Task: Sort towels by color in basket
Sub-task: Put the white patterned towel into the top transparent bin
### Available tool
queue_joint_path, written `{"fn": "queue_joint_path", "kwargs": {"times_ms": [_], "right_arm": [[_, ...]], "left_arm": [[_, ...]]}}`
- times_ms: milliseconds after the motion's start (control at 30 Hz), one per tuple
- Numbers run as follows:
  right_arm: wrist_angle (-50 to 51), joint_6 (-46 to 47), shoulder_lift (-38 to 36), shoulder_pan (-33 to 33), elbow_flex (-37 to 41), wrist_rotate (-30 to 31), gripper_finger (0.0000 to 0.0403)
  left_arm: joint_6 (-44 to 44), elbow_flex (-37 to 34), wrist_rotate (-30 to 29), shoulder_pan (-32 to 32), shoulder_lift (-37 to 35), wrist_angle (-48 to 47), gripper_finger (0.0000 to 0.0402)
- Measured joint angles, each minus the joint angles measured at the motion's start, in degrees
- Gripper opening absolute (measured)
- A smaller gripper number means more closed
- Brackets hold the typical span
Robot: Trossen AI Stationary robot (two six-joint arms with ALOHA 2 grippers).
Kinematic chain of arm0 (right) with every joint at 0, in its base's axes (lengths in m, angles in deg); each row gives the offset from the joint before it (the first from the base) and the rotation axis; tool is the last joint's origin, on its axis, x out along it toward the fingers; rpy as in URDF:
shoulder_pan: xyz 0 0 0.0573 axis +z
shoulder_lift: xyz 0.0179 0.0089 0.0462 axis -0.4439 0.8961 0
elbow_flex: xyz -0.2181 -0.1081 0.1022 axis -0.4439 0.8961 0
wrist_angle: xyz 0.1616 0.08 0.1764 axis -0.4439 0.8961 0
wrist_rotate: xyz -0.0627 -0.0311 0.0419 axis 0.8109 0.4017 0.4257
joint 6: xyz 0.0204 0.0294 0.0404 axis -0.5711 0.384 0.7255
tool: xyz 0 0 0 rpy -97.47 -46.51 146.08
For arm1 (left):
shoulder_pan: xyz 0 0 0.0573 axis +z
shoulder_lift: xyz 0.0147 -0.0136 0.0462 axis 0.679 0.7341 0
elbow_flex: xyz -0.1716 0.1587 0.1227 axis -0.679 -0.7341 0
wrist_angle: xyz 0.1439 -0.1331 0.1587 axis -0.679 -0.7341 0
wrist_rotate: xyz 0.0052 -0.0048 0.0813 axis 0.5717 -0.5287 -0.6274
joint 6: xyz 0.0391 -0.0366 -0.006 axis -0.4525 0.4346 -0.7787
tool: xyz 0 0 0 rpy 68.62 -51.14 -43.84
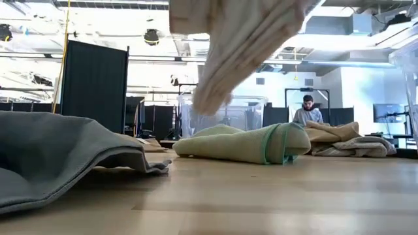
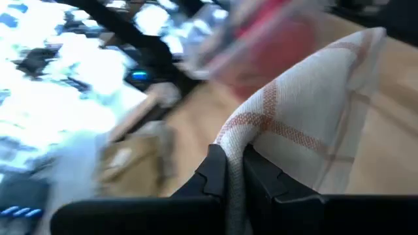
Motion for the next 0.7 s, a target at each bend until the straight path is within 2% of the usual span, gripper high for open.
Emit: {"fn": "queue_joint_path", "kwargs": {"times_ms": [233,433,700], "right_arm": [[0.05,-3.59,0.0,0.0,0.0,6.35,0.024],[0.23,-4.78,-0.02,-0.7,0.0,11.74,0.024],[0.15,-7.94,1.12,-3.22,0.0,14.69,0.024]], "left_arm": [[-3.2,0.08,-8.24,4.08,-6.25,0.38,0.0019],[-5.14,0.08,-10.55,10.86,-8.64,2.95,0.0019],[-9.36,0.1,-10.78,21.47,-8.85,8.31,0.002]]}}
